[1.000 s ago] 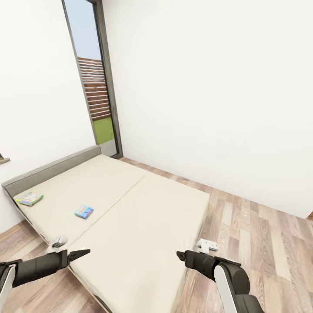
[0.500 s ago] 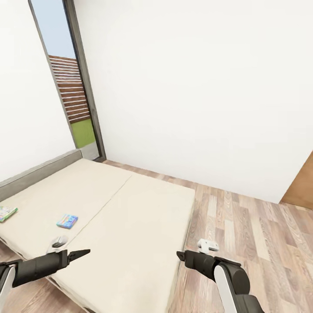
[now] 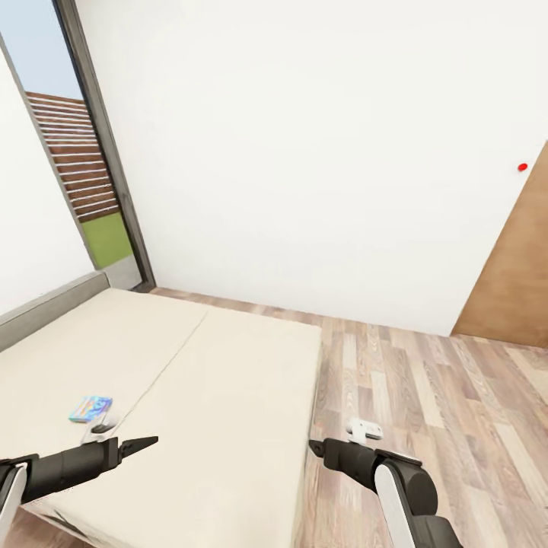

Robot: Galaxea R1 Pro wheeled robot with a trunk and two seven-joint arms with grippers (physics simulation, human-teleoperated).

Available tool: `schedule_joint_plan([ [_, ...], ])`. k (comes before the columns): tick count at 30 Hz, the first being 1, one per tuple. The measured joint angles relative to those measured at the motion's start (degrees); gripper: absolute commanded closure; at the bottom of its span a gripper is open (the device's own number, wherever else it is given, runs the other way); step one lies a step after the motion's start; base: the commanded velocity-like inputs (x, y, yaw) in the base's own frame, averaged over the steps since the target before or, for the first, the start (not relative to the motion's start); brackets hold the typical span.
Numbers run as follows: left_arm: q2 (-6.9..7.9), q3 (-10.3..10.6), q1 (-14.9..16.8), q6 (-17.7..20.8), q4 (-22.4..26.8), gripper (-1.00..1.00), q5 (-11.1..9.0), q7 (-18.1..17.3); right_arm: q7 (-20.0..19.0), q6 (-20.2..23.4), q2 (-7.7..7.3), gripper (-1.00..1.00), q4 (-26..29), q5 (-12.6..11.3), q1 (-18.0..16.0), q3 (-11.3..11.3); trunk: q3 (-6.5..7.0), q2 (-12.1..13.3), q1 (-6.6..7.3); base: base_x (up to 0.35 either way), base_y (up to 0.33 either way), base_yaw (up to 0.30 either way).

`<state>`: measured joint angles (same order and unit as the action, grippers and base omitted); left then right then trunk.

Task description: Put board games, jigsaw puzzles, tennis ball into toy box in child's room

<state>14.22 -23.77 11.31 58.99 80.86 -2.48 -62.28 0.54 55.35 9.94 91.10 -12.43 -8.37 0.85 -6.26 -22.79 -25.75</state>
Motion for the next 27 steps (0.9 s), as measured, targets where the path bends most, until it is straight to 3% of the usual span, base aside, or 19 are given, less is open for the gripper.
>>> schedule_joint_plan([
  [27,0.00,0.00,0.00,0.00,0.00,-1.00,0.00,0.00,0.02,0.00,0.00,-1.00,-0.08,-0.05,-0.09,0.02,0.00,0.00,0.00,-0.005,0.269,-0.280],
])
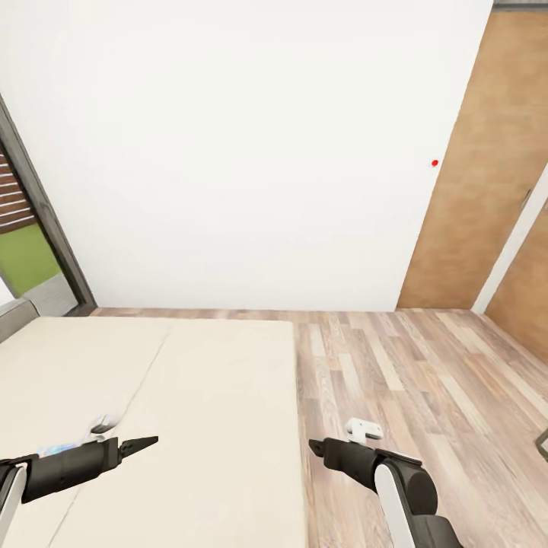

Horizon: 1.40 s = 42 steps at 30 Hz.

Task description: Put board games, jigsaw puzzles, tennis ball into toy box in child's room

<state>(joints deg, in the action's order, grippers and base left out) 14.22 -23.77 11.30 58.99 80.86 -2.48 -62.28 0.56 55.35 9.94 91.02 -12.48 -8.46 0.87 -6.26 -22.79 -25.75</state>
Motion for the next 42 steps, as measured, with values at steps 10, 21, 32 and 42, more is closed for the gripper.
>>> schedule_joint_plan([
  [10,0.01,-0.01,-0.02,0.03,-0.01,-1.00,0.00,-0.02,0.07,0.01,0.02,-1.00,0.06,0.06,-0.01,-0.03,0.00,0.00,0.00,-0.025,0.123,-0.047],
  [21,0.00,-0.02,-0.02,0.08,0.01,-1.00,0.00,0.00,0.13,-0.13,0.01,-1.00,0.00,0.04,0.06,-0.08,0.00,0.00,0.00,-0.001,0.203,-0.002],
  [32,0.00,-0.02,-0.02,0.08,0.02,-1.00,0.00,0.00,0.15,-0.33,0.01,-1.00,-1.29,-0.03,0.07,-0.16,0.00,0.00,0.00,0.000,0.279,0.000],
  [42,0.00,-0.02,-0.02,0.08,0.02,-1.00,0.00,0.00,0.16,-0.33,0.01,-1.00,-1.48,0.03,0.07,-0.09,0.00,0.00,0.00,0.000,0.283,0.000],
])
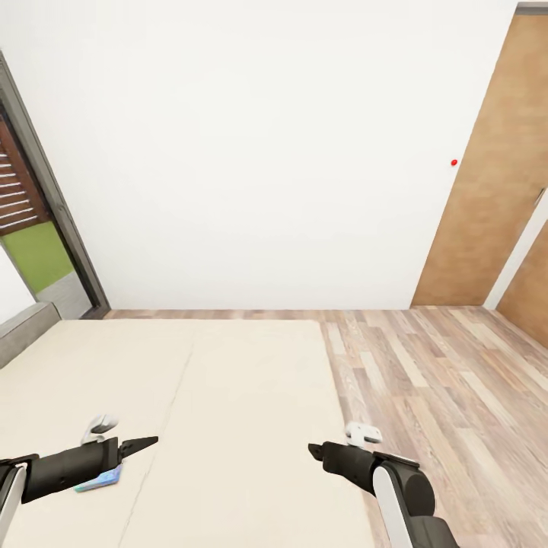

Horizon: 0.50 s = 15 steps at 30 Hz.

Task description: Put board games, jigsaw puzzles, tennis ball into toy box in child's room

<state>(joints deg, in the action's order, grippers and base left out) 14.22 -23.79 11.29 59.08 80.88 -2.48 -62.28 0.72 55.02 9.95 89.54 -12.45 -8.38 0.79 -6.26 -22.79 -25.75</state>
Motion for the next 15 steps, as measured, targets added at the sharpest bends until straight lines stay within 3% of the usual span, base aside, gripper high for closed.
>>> schedule_joint_plan([
  [15,0.00,0.00,0.00,0.00,0.00,-1.00,0.00,0.00,-0.01,0.07,0.00,-1.00,0.04,0.01,0.00,0.01,0.00,0.00,0.00,0.000,0.284,0.000],
])
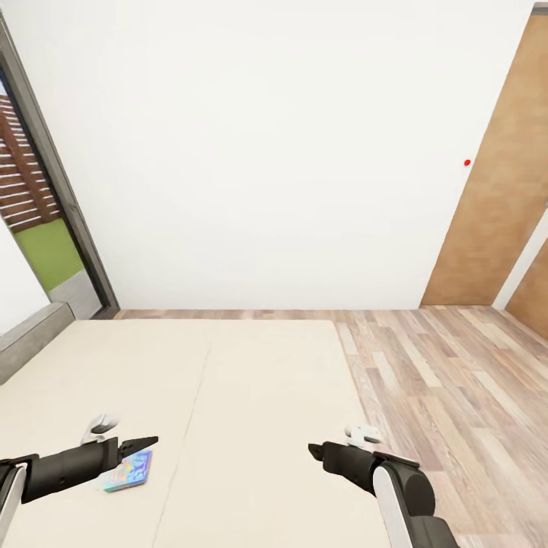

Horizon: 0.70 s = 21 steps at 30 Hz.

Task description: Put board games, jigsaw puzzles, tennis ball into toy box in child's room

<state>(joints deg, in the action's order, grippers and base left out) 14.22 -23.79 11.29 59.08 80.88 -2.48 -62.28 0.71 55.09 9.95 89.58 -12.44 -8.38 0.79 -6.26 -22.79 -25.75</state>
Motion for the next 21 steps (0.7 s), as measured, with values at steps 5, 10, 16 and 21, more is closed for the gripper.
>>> schedule_joint_plan([
  [5,0.00,0.00,0.00,0.00,0.00,-1.00,0.00,0.00,0.00,0.00,0.00,-1.00,0.00,0.00,0.00,0.00,0.00,0.00,0.00,0.000,0.284,0.000],
  [10,0.00,0.00,0.00,0.00,0.00,-1.00,0.00,0.00,-0.01,0.00,0.00,-1.00,0.05,0.00,0.00,0.00,0.00,0.00,0.00,0.000,0.284,0.000],
  [16,0.00,0.00,0.00,0.00,0.00,-1.00,0.05,0.00,-0.03,0.00,0.00,-1.00,0.06,0.00,0.00,0.00,0.00,0.00,0.00,0.000,0.285,0.000],
  [21,0.00,0.00,0.00,0.00,0.00,-1.00,0.07,0.01,0.00,0.00,0.00,-1.00,0.08,0.00,0.00,0.00,0.00,0.00,0.00,0.000,0.285,0.000],
])
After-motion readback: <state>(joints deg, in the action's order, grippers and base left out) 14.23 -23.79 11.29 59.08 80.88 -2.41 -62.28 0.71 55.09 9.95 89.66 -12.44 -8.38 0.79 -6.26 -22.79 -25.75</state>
